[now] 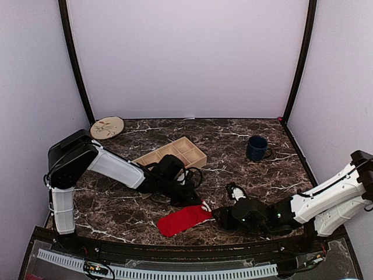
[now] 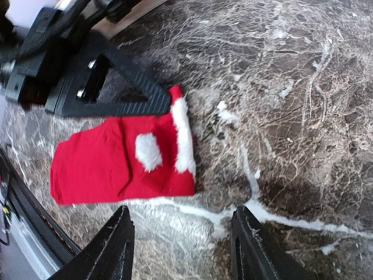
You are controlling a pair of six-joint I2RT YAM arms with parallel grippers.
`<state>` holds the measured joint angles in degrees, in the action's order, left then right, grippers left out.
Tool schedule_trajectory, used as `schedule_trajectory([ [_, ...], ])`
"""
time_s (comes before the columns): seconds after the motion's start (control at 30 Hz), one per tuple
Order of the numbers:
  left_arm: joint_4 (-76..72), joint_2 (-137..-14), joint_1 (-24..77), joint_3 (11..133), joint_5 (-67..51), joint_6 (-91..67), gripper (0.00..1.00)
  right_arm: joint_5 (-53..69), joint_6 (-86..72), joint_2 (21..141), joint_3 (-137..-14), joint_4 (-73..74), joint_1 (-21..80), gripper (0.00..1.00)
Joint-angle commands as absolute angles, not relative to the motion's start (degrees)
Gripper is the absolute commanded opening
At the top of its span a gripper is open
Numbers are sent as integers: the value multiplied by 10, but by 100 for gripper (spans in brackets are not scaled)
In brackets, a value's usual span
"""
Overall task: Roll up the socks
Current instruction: Roll the sock at the center of the board.
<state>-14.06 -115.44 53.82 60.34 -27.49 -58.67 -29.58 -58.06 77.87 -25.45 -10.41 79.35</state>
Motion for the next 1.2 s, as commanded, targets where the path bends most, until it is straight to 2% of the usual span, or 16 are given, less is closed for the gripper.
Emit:
schedule_trajectory([
  [0.0,-84,-1163,537,567,-258,-575,0,-267,-673,795,-229,-220,762,52],
  [0.23,-85,-1161,537,553,-256,-568,0,-217,-755,846,-207,-307,729,49],
  [0.93,-148,-1161,537,494,-252,-585,0,-139,-853,938,-251,-304,725,47],
  [1.17,-167,-1165,537,485,-253,-589,0,-143,-916,945,-221,-335,727,39],
])
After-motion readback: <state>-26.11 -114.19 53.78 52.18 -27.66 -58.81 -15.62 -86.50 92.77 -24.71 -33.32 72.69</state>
